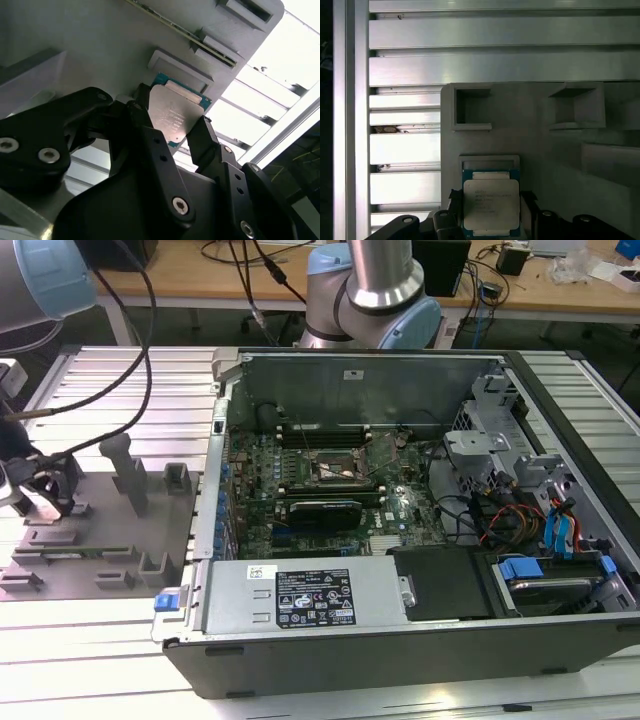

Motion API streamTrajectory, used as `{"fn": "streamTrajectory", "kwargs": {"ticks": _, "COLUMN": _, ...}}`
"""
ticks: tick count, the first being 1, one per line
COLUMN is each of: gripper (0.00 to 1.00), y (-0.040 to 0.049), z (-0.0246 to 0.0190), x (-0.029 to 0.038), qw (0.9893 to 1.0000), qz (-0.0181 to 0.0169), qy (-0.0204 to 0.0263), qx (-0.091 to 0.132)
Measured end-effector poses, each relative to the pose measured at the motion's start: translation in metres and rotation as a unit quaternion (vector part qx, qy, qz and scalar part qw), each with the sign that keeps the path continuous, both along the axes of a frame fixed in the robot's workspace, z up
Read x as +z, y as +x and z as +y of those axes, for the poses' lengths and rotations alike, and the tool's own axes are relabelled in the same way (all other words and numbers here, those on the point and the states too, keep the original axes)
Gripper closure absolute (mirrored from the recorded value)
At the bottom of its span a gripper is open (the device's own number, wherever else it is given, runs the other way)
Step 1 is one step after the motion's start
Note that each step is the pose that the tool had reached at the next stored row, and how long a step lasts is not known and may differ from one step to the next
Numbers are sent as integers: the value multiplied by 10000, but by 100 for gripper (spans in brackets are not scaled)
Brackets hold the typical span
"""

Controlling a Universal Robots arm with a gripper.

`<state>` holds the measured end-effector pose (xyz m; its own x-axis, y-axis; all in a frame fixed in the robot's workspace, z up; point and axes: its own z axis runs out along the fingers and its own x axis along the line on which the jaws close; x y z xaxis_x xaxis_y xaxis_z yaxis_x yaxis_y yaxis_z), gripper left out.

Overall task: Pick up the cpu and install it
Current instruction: 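Pick up the cpu and move it towards the insertion slot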

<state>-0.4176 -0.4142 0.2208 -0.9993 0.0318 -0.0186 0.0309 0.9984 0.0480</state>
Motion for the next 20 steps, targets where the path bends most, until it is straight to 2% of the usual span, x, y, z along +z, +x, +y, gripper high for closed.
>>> {"fn": "streamTrajectory", "kwargs": {"ticks": 6, "gripper": 45, "y": 0, "z": 0, "x": 40, "qw": 10000, "qz": 1, "qy": 0, "qx": 0}}
{"fn": "streamTrajectory", "kwargs": {"ticks": 8, "gripper": 45, "y": 0, "z": 0, "x": 99, "qw": 10000, "qz": 1, "qy": 0, "qx": 0}}
{"fn": "streamTrajectory", "kwargs": {"ticks": 17, "gripper": 45, "y": 0, "z": 1, "x": 205, "qw": 10000, "qz": 0, "qy": 0, "qx": 0}}
{"fn": "streamTrajectory", "kwargs": {"ticks": 20, "gripper": 45, "y": -1, "z": 1, "x": 289, "qw": 10000, "qz": 0, "qy": 0, "qx": 0}}
